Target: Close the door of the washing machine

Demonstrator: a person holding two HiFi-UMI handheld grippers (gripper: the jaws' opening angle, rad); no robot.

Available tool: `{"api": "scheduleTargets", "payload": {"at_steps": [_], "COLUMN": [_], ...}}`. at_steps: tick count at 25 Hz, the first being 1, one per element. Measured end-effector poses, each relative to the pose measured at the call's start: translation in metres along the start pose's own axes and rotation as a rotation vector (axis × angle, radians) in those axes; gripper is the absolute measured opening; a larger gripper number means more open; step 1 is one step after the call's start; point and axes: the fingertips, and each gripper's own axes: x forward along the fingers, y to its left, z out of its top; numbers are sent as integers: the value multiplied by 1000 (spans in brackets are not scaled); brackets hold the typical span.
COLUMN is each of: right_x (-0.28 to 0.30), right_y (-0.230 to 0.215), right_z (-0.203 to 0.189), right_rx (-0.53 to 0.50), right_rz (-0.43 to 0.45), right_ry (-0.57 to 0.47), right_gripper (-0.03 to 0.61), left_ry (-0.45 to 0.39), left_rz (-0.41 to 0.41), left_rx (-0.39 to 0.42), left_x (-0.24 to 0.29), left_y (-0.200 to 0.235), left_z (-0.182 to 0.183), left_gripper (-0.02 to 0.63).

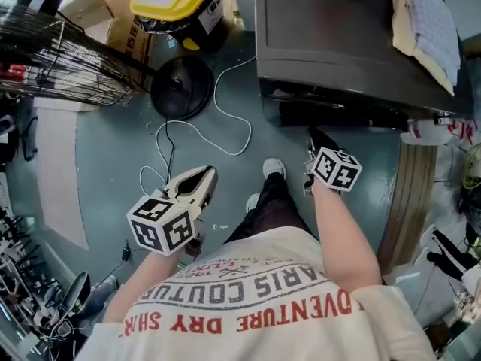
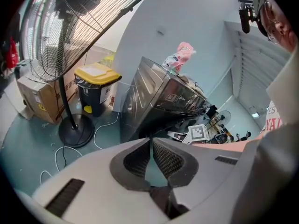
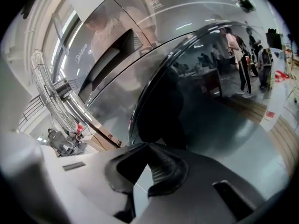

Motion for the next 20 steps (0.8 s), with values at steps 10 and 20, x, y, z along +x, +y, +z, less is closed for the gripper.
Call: {"api": "scheduleTargets", "payload": {"at_steps": [10, 20], "right_x": [9, -53], "right_y": [2, 33], "right_z": [4, 15], "right_rx": [11, -230], "right_rz": [15, 115], "right_ry": [64, 116], "right_gripper": [20, 21], "left_ry": [10, -47], "left_rz": [-24, -97], "left_rx": [22, 81], "left_x": [0, -19], "left_y": [-6, -37], "left_z": [3, 9], "left_gripper": [43, 43]}}
